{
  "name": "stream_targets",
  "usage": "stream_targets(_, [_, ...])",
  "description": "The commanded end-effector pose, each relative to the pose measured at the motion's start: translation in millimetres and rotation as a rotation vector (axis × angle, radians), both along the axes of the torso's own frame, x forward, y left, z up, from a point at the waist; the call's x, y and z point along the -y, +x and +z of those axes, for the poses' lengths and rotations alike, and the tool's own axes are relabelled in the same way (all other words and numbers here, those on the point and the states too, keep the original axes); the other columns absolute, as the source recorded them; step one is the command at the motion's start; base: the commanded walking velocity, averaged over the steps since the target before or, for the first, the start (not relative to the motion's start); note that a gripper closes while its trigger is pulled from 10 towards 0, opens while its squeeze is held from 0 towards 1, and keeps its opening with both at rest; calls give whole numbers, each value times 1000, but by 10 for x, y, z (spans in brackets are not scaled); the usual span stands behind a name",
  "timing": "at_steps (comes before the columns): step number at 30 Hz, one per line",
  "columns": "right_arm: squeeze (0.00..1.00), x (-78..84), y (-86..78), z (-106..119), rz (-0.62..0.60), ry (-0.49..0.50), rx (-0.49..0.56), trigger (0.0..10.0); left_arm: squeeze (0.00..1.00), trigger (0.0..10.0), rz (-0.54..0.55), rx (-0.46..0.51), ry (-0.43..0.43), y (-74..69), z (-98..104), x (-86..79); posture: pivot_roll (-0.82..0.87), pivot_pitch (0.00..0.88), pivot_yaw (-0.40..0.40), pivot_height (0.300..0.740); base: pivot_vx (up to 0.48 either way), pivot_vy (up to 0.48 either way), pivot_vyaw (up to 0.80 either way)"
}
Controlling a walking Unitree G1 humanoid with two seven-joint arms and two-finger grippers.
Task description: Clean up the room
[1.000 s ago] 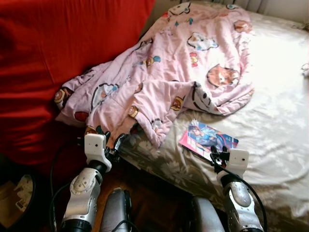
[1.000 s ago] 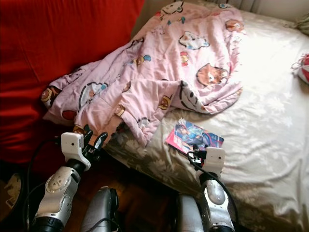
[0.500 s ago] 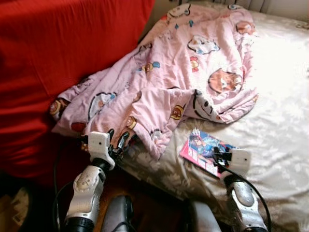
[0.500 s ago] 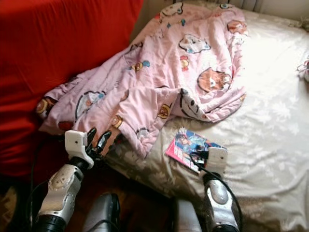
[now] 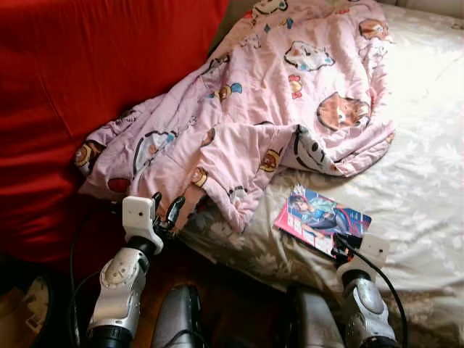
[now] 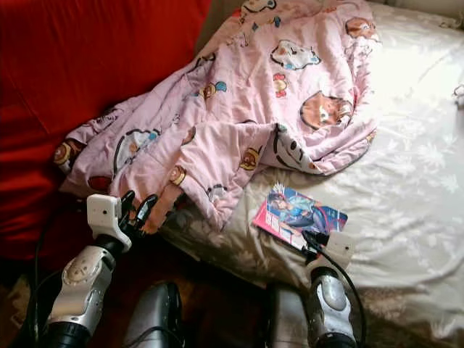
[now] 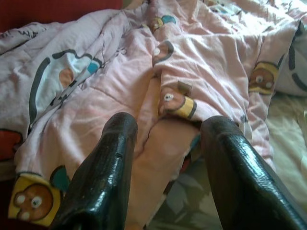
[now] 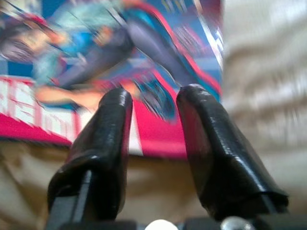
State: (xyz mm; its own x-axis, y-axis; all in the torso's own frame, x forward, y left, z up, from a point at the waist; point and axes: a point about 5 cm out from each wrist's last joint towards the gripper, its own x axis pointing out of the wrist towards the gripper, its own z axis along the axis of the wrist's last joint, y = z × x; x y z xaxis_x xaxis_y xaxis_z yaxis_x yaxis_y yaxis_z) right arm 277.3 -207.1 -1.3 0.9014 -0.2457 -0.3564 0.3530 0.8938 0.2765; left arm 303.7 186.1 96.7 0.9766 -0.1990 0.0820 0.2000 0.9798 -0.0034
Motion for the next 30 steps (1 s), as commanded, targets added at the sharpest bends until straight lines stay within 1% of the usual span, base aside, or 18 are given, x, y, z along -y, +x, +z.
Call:
stream_targets(1, [1000,35,-53,-63,-61,59,-23,10000,0,10000,9,-24,17,-21,-46,-65,15,257,52,596,0,0,0])
stream_targets(3, [1000,76,-67,-80,-105,100,-21,10000,0,10000,1,-30,29,-36,-50,-91,22,262,69,596,0,0,0])
stream_targets(6, [1000,90,-79,-90,-103,69,-30,10000,0,10000,6,-38,37,-57,-60,-124,28,264,82,596,0,0,0])
stream_targets(8, [1000,92,-76,-86,-129,95,-17,10000,0,10000,6,-42,42,-71,-65,-141,36,267,90,596,0,0,0])
stream_targets(30, [1000,92,-76,-86,-129,95,-17,10000,0,10000,6,-42,42,-71,-65,-141,36,267,90,596,0,0,0])
